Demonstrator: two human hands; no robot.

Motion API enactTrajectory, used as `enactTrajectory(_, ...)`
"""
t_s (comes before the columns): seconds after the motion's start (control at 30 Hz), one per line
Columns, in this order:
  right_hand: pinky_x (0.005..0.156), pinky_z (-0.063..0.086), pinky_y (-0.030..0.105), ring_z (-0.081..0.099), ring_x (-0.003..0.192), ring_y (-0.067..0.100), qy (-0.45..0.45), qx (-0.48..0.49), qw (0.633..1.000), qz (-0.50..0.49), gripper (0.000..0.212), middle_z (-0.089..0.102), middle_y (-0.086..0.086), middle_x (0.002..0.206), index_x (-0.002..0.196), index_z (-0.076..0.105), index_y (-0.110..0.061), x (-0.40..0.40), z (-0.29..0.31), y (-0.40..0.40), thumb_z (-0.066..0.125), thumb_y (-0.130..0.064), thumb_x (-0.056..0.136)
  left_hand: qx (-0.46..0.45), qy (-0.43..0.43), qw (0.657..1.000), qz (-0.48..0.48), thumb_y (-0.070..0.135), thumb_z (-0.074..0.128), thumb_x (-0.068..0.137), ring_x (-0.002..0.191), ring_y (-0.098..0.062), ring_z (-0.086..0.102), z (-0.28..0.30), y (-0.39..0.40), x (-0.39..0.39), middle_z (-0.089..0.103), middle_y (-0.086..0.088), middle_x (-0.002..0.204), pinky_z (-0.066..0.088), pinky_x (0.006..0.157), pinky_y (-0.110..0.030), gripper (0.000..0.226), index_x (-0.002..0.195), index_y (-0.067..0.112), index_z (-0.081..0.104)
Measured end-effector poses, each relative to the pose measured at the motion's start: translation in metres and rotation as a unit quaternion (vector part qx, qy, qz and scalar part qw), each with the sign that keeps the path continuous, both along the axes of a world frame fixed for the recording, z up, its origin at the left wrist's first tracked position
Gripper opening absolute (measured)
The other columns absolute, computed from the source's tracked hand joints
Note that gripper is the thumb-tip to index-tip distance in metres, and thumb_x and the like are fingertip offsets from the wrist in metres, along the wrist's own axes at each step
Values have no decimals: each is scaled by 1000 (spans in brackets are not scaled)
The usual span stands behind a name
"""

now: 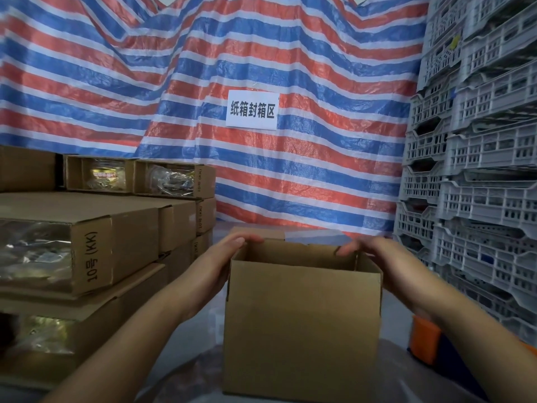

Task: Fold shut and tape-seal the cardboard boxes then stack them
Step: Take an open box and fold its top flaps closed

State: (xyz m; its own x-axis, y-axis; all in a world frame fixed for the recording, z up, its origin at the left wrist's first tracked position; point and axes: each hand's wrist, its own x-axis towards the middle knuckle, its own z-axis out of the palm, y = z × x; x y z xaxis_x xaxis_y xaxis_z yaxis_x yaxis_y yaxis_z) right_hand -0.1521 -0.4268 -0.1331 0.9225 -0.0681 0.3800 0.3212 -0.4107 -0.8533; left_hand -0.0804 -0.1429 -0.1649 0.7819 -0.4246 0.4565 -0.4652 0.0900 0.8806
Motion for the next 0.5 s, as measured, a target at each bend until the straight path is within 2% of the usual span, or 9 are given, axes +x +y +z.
enactTrajectory(0.07,82,52,32,68,101,20,14,-36,999,-19,47,73,2,106,92,78,-25,2,3,3,54,-60,72,-6,4,1000,10,41,35,99,113,-11,55,0,-1,0,53,17,119,50,87,-25,36,102,43,71)
enactTrajectory(0.13,86,50,38,67,100,25,8,-4,999,-39,53,73,7,104,93,77,-24,5,-4,6,57,-64,64,-6,10,1000,15,38,32,102,113,-15,55,0,-2,0,53,11,121,49,92,-30,36,108,36,68)
enactTrajectory(0.2,84,49,39,67,99,31,2,49,999,-24,39,72,16,108,95,78,-20,6,-11,10,54,-50,84,-2,14,1000,12,38,33,102,108,-15,61,-1,-2,1,59,8,116,51,92,-32,35,111,31,66)
enactTrajectory(0.27,77,47,37,65,96,32,5,58,998,-15,34,68,23,112,100,75,-14,5,-13,12,45,-29,99,-7,22,1000,4,38,35,102,102,-14,65,-1,-1,2,64,10,108,53,90,-33,35,106,32,69)
enactTrajectory(0.4,75,44,35,59,100,32,26,71,996,-42,27,63,23,117,107,71,-5,4,-8,15,48,-15,97,1,-7,1000,27,32,42,101,100,-13,65,4,-4,12,67,20,99,54,78,-28,35,86,35,74)
enactTrajectory(0.5,79,45,35,59,103,34,39,81,995,-53,26,62,25,120,111,69,-1,3,-4,17,52,-14,95,-32,-18,999,28,46,60,75,115,-11,59,12,-1,21,63,12,122,47,84,-23,24,72,29,76)
